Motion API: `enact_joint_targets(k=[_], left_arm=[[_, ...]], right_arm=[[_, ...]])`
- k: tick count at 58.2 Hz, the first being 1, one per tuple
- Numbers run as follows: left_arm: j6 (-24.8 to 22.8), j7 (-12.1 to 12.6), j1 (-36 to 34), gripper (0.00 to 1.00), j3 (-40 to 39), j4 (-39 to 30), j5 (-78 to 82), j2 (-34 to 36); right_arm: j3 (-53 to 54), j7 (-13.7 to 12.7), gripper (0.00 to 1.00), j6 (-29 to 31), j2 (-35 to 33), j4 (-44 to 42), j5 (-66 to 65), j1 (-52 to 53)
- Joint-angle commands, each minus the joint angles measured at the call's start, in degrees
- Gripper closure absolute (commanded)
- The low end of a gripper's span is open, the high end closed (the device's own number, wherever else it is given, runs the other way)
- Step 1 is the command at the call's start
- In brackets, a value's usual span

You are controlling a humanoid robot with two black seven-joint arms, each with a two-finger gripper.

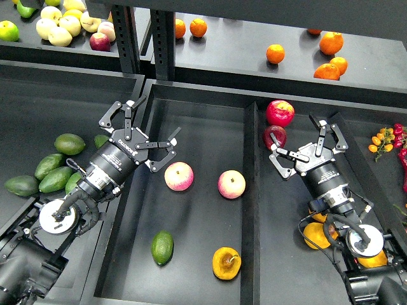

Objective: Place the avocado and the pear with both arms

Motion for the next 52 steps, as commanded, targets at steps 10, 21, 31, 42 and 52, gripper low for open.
enact_joint_targets(k=[10,21,31,42,52], left_arm=[[-0.4,0.0,-0.1,0.00,-0.3,0.5,0.0,0.0],[-0.4,1.0,-0.1,0.00,-0.4,0.4,0.0,0.0],[-0.4,1.0,0.0,0.00,-0.4,0.2,0.0,0.0],[-0.4,1.3,0.0,0.00,-0.4,0.3,0.0,0.0],[-0.4,5.0,-0.1,0.01,-0.3,0.3,-0.1,0.0]], right_arm=[[-0.1,0.1,0.00,0.0,0.0,-0.1,0.0,0.1],[-0.2,0.1,0.00,0.0,0.0,-0.2,0.0,0.1],[-0.3,0.0,0.00,0.0,0.0,-0.3,0.0,0.0],[-0.2,-0.1,0.00,0.0,0.0,-0.3,0.0,0.1],[-0.1,-0.2,0.00,0.0,0.0,-0.3,0.0,0.1]])
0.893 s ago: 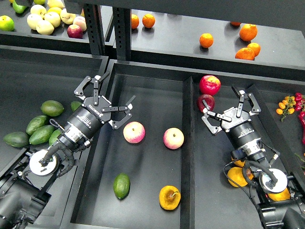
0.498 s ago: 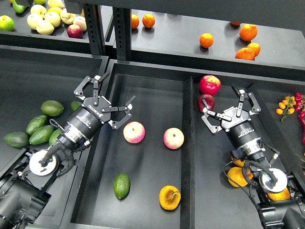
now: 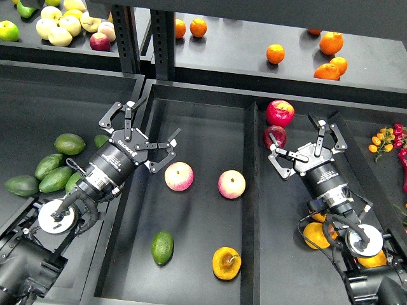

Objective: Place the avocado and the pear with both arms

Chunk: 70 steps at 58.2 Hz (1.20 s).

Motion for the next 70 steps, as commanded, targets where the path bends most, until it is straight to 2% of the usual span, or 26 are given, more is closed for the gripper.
enact_joint_targets(k=[1,5,7,9,15,20,26,35,47,55,61,70], left_arm=[[0.0,3.5,-0.1,0.01,0.2,0.1,0.0,0.0],[0.0,7.8,-0.5,0.01,-0.3,0.3,0.1,0.0],[0.0,11.1,-0.8,0.02,0.3,0.4,0.1,0.0],[0.0,12.9,-1.0,0.03,0.4,0.6,0.1,0.0],[0.0,12.9,-4.9,0.06,2.0,2.3,-0.1,0.0],[0.0,12.9,-11.5,0.06,9.0,5.1,-2.6,9.7],[0.0,12.9,-20.6,0.08,22.4,7.6,-8.5,20.1],[0.0,12.9,-30.4,0.08,41.3,9.6,-10.6,27.9],[0.0,12.9,-35.3,0.08,58.2,10.6,-8.8,28.2],[0.0,12.9,-35.5,0.08,65.4,11.6,-4.4,26.6],[0.0,12.9,-35.6,0.08,69.1,13.5,-0.7,25.1],[0.0,12.9,-35.4,0.08,70.1,18.6,4.8,21.2]], right_arm=[[0.1,-0.1,0.00,0.0,0.0,0.0,0.0,0.0],[0.2,-0.1,0.00,0.0,0.0,0.0,0.0,0.0],[0.2,-0.1,0.00,0.0,0.0,0.1,0.0,0.0],[0.2,-0.1,0.00,0.0,0.0,0.2,0.0,0.0],[0.2,-0.1,0.00,0.0,0.0,0.3,0.0,0.0],[0.3,-0.1,0.00,0.0,0.0,0.3,0.0,0.0],[0.7,-0.1,0.00,0.0,0.0,0.4,0.0,0.0],[2.0,0.0,0.00,0.0,0.0,0.4,0.0,0.0],[3.1,0.0,0.00,0.0,0.0,0.2,0.0,0.0],[3.3,0.0,0.00,0.0,0.0,0.0,0.0,0.1],[3.3,0.0,0.00,0.0,0.0,0.0,0.0,0.1],[3.5,-0.1,0.00,0.0,0.0,0.0,0.0,0.0]])
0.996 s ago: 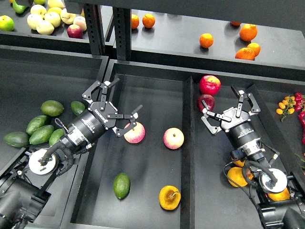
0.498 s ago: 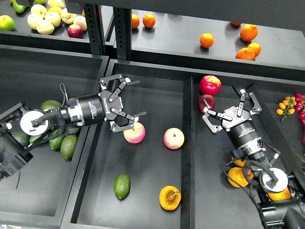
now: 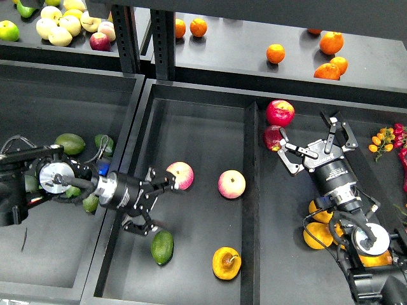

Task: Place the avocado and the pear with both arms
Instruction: 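Move the left gripper down toward the green avocado in the middle bin, then close the left gripper on the green avocado and lift it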

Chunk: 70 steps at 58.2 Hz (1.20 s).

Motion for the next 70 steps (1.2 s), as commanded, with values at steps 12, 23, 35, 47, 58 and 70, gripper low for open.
enact_joint_targets(k=[12,23,35,47,58,70], left_arm=[[0.0,0.0,0.6,0.10,0.9,7.1,5.9,-5.2],[0.0,0.0,0.7,0.11,1.0,12.1,9.1,-7.6],[0.0,0.0,1.1,0.11,1.4,17.6,9.5,-10.8],[0.0,0.0,1.1,0.11,1.6,20.0,9.5,-12.6],[0.0,0.0,1.1,0.12,1.9,21.5,10.0,-13.7],[0.0,0.0,1.1,0.13,2.3,22.0,10.0,-14.2]], right_arm=[[0.4,-0.1,0.00,0.0,0.0,0.0,0.0,-0.1],[0.5,-0.1,0.00,0.0,0.0,0.0,0.0,-0.3],[0.6,-0.1,0.00,0.0,0.0,0.0,0.0,-0.8],[0.6,-0.1,0.00,0.0,0.0,0.1,0.0,-0.9],[0.6,-0.1,0.00,0.0,0.0,0.2,0.0,-0.9],[0.6,-0.1,0.00,0.0,0.0,0.3,0.0,-1.0]])
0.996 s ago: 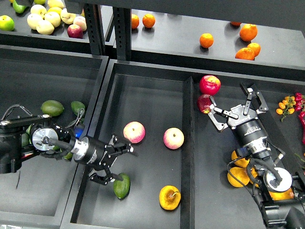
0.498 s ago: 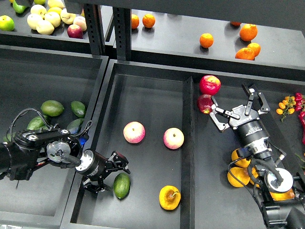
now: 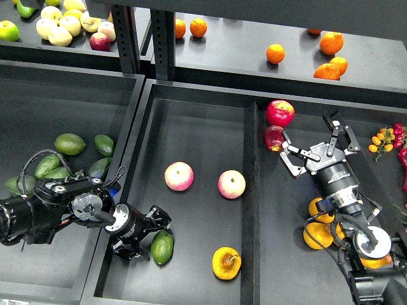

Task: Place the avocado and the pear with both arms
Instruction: 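Close the left gripper on the green avocado and lift it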

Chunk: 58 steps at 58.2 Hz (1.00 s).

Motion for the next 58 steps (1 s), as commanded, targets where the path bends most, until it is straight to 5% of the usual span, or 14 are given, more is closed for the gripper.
enact_joint_targets(k=[1,58], left_arm=[[0.0,0.0,0.0,0.14,0.1,0.4,0.1,-0.1],[0.0,0.0,1.4,0.46,-0.5,0.7,4.4,-0.7]], right_arm=[[-0.1,0.0,0.00,0.0,0.0,0.0,0.0,0.0],[0.0,0.0,0.00,0.0,0.0,-0.3,0.0,-0.3]])
